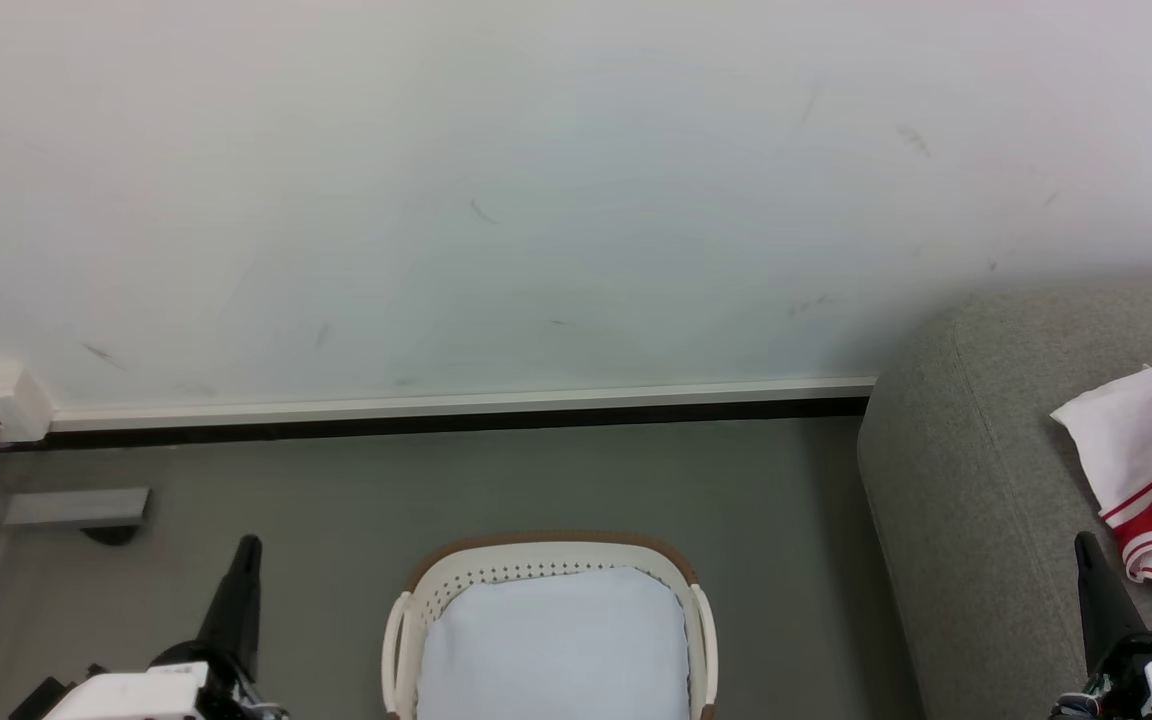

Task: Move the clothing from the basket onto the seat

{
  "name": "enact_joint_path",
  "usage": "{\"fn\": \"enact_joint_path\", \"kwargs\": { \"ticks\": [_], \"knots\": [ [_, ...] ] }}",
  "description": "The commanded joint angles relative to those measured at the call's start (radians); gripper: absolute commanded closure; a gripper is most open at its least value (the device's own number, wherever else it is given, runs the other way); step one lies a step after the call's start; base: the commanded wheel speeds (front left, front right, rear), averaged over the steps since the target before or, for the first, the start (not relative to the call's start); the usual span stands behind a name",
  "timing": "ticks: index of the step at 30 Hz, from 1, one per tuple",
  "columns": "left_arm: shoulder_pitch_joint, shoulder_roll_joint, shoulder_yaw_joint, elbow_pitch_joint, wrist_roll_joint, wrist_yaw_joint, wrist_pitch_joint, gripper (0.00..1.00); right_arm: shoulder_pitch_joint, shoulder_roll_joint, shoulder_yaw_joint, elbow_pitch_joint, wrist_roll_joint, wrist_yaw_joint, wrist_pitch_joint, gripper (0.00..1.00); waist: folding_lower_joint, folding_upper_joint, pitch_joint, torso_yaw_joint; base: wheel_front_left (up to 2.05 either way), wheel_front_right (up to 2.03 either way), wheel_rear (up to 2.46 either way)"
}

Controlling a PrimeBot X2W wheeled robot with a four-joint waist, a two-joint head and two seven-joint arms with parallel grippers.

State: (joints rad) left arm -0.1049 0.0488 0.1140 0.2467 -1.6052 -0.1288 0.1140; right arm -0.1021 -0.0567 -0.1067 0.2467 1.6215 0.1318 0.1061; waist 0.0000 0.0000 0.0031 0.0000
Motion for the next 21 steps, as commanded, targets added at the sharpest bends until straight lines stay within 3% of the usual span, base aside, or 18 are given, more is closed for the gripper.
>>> {"fn": "enact_joint_path", "kwargs": {
  "ticks": [1,21],
  "knots": [
    [-0.008,0.002,0.000,-0.003,-0.014,-0.004,0.004,1.00,-0.009,0.002,-0.004,-0.005,-0.004,-0.002,0.007,1.00,0.0000,0.0000,0.000,0.000,0.00,0.00,0.00],
    [-0.008,0.002,0.000,-0.003,-0.014,-0.004,0.004,1.00,-0.010,0.003,-0.006,-0.004,-0.007,-0.002,0.004,1.00,0.0000,0.0000,0.000,0.000,0.00,0.00,0.00]
  ]
}}
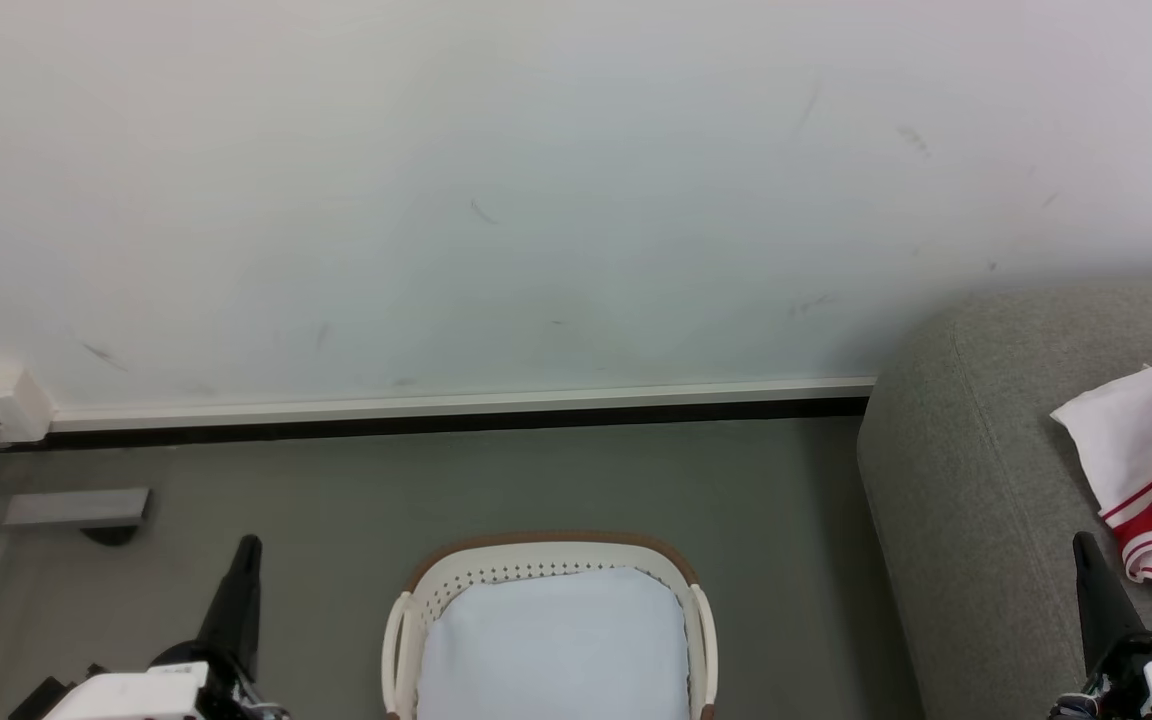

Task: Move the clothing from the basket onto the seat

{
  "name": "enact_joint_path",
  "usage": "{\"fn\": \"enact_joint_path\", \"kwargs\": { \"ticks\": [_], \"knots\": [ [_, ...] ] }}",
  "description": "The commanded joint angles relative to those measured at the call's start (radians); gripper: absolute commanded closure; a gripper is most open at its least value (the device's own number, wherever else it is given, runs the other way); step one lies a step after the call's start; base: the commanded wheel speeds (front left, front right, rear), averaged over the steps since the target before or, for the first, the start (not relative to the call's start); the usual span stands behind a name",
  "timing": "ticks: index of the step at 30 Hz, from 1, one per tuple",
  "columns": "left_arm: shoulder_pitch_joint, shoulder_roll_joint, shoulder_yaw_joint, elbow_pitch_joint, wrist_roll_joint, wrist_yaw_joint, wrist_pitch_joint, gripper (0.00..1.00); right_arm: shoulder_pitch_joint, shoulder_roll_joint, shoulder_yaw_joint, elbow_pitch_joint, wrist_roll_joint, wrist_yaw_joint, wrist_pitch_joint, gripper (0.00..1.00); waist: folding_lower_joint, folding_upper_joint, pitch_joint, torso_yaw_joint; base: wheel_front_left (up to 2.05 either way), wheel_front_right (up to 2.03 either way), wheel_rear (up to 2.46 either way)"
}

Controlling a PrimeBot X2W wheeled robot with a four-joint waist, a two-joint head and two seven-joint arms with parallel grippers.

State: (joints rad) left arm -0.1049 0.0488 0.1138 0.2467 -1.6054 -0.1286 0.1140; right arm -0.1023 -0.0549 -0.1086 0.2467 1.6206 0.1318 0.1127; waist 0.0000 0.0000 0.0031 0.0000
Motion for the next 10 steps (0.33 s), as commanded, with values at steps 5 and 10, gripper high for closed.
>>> {"fn": "enact_joint_path", "kwargs": {
  "ticks": [5,10],
  "knots": [
    [-0.008,0.002,0.000,-0.003,-0.014,-0.004,0.004,1.00,-0.009,0.002,-0.005,-0.004,-0.007,-0.002,-0.002,1.00,0.0000,0.0000,0.000,0.000,0.00,0.00,0.00],
    [-0.008,0.002,0.000,-0.003,-0.014,-0.004,0.004,1.00,-0.010,0.002,-0.005,-0.004,-0.007,-0.002,-0.001,1.00,0.0000,0.0000,0.000,0.000,0.00,0.00,0.00]
  ]
}}
